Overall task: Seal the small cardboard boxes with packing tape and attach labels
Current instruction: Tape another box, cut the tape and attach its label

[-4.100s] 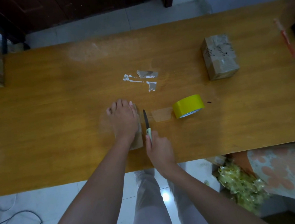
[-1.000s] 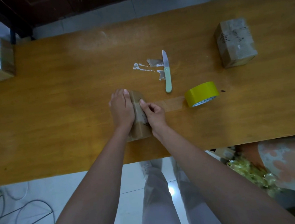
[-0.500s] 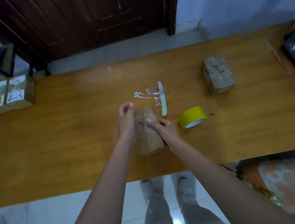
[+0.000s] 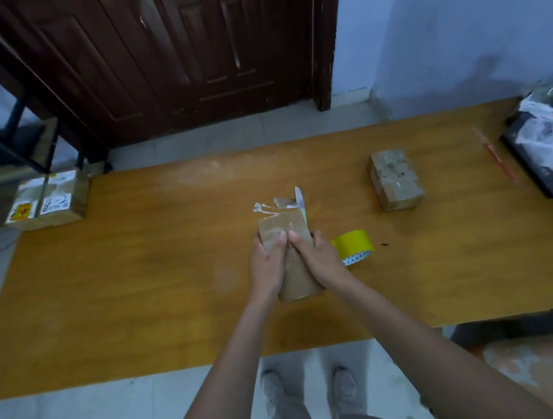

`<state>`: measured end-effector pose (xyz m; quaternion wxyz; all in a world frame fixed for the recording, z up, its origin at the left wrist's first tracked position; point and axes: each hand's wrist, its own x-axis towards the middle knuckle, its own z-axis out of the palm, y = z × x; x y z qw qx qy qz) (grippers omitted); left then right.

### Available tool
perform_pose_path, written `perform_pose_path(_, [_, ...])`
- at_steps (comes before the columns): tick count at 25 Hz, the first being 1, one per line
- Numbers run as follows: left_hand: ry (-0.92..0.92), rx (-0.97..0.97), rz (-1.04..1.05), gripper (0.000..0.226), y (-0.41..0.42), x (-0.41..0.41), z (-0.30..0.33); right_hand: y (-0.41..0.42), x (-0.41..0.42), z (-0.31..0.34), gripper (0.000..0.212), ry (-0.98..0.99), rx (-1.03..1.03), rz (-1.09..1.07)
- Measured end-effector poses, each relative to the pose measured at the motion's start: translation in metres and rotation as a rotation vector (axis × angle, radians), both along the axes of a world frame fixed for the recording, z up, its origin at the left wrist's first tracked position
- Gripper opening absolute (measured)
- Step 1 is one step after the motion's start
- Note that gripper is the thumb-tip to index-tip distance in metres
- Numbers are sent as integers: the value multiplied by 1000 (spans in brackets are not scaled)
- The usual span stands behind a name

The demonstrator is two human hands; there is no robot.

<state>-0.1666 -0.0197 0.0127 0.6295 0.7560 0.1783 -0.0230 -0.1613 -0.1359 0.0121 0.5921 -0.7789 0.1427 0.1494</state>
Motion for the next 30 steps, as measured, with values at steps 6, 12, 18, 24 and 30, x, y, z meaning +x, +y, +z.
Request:
perform_pose_path(6, [-29,33,29,20,-4,-15,-13,3,-19,-12,41,-124,-156,14])
perform_pose_path(12, [13,45,-28,37,4,-17,-16,6,-11,-6,48,70,-146,-5])
perform_pose_path(18, [49,87,-66,42,11,-15,-29,17,-13,-13,47,-13,-225,-3])
perform_pose_path(24, [179,48,72,44,47,-10,-60,7,13,-8,57,-69,-396,195])
perform_pose_path(30, [269,242,32,50,75,-1,-82,-60,44,-19,52,-68,-1190,568])
